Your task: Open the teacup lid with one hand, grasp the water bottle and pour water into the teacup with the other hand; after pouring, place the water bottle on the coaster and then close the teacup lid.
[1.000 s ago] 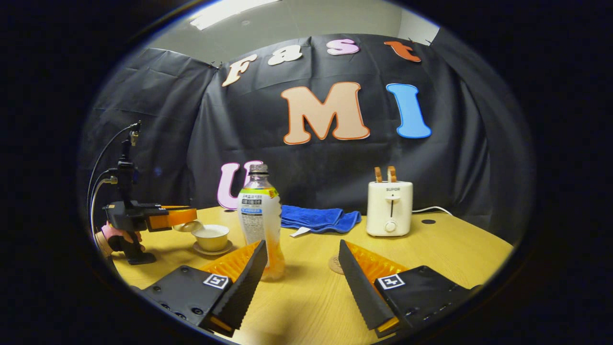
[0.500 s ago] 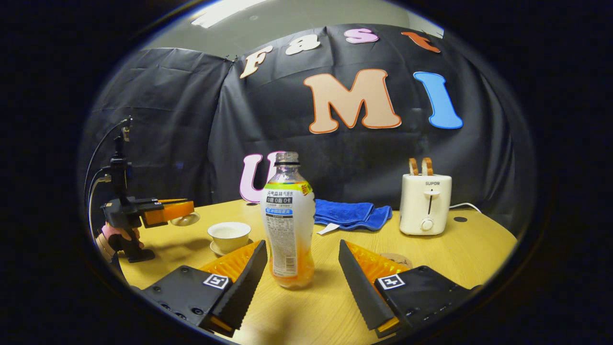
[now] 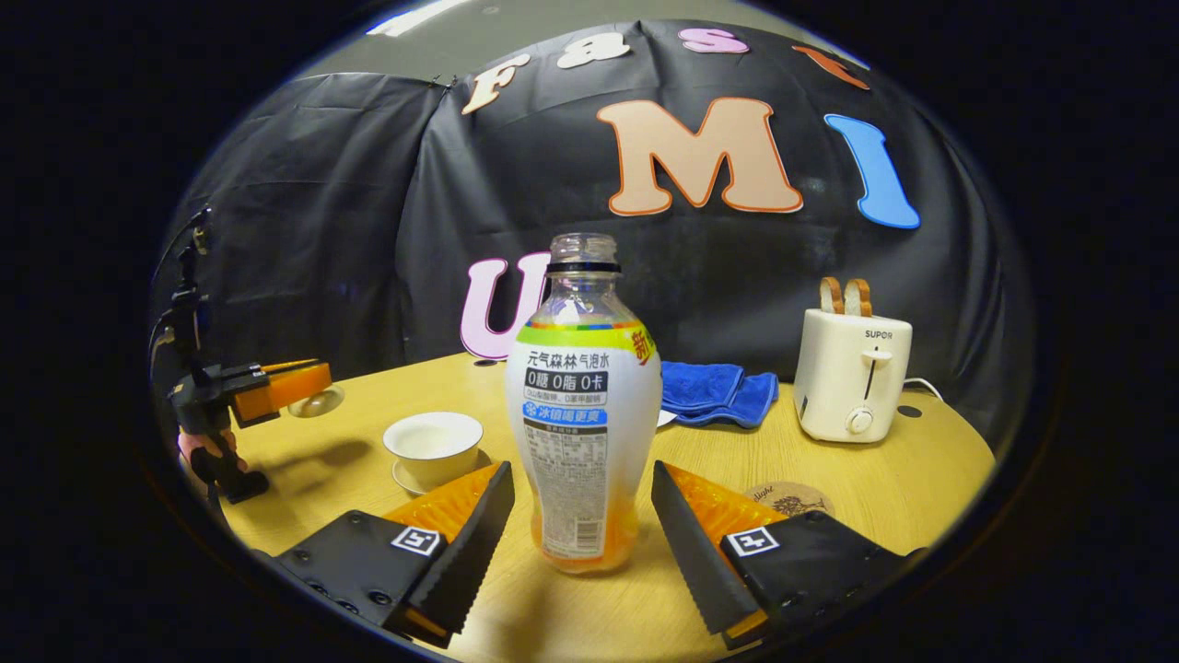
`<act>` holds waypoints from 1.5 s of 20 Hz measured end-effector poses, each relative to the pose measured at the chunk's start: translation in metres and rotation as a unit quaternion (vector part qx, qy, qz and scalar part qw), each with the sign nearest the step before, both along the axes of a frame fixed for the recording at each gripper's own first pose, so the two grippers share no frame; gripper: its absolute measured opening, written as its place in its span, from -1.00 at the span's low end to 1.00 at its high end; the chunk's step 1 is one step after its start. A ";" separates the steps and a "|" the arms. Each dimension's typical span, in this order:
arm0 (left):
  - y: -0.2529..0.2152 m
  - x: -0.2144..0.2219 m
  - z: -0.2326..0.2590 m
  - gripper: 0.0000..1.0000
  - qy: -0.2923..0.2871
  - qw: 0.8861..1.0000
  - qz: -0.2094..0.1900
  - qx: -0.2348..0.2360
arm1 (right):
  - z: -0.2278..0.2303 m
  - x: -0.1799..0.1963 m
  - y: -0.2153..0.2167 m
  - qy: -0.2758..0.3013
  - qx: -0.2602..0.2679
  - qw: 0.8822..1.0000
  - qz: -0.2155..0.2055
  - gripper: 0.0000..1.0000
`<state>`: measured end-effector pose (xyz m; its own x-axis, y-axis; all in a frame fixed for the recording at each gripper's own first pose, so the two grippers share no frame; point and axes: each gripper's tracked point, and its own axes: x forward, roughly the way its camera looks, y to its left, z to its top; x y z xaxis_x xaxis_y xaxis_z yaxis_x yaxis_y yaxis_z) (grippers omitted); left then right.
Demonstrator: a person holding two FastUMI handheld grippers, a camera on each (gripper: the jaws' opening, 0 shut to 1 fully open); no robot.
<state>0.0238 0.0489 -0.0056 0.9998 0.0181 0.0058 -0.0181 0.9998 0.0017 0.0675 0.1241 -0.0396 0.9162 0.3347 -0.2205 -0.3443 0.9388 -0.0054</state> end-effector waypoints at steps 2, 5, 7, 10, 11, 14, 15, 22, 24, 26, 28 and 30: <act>0.000 0.000 0.000 -0.47 0.001 1.000 0.000 0.000 | -0.005 0.007 0.002 0.014 -0.008 1.000 -0.005 0.84; -0.001 0.000 -0.001 -0.46 0.001 1.000 -0.003 -0.001 | -0.014 0.014 0.004 0.033 -0.025 0.999 -0.012 0.90; -0.001 -0.001 -0.002 -0.48 0.001 1.000 -0.004 -0.001 | -0.013 0.015 0.004 0.031 -0.033 0.999 -0.019 0.56; -0.002 -0.001 0.000 -0.46 0.001 1.000 -0.006 -0.001 | -0.015 0.016 -0.001 0.026 -0.050 0.998 -0.029 0.38; -0.002 0.000 -0.001 -0.46 0.001 1.000 -0.006 -0.001 | -0.013 0.015 -0.001 0.021 -0.056 0.998 -0.031 0.38; -0.001 0.003 -0.002 -0.46 0.001 1.000 -0.006 -0.002 | 0.000 0.016 -0.013 -0.005 -0.096 0.994 -0.048 0.38; -0.001 0.001 -0.002 -0.46 0.001 1.000 -0.006 -0.002 | 0.006 0.014 -0.019 -0.015 -0.115 0.992 -0.056 0.36; -0.003 0.001 -0.006 -0.44 0.001 1.000 -0.006 -0.005 | 0.071 0.024 -0.059 -0.111 -0.291 0.945 -0.103 0.36; -0.004 0.000 -0.006 -0.46 0.001 1.000 -0.006 -0.005 | 0.081 0.029 -0.058 -0.134 -0.346 0.923 -0.103 0.36; -0.003 0.001 -0.006 -0.46 0.001 1.000 -0.006 -0.006 | 0.087 0.033 -0.050 -0.156 -0.398 0.899 -0.097 0.35; -0.003 0.001 -0.005 -0.47 0.001 1.000 -0.006 -0.006 | 0.083 0.039 -0.034 -0.170 -0.432 0.882 -0.084 0.35; -0.004 0.001 -0.007 -0.44 0.001 1.000 -0.006 -0.006 | 0.071 0.044 -0.018 -0.170 -0.455 0.872 -0.066 0.35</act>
<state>0.0251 0.0450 -0.0125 1.0000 0.0061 0.0040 -0.0061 0.9999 -0.0113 0.1116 0.1060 0.0315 0.9976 0.0499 -0.0485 -0.0675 0.5242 -0.8489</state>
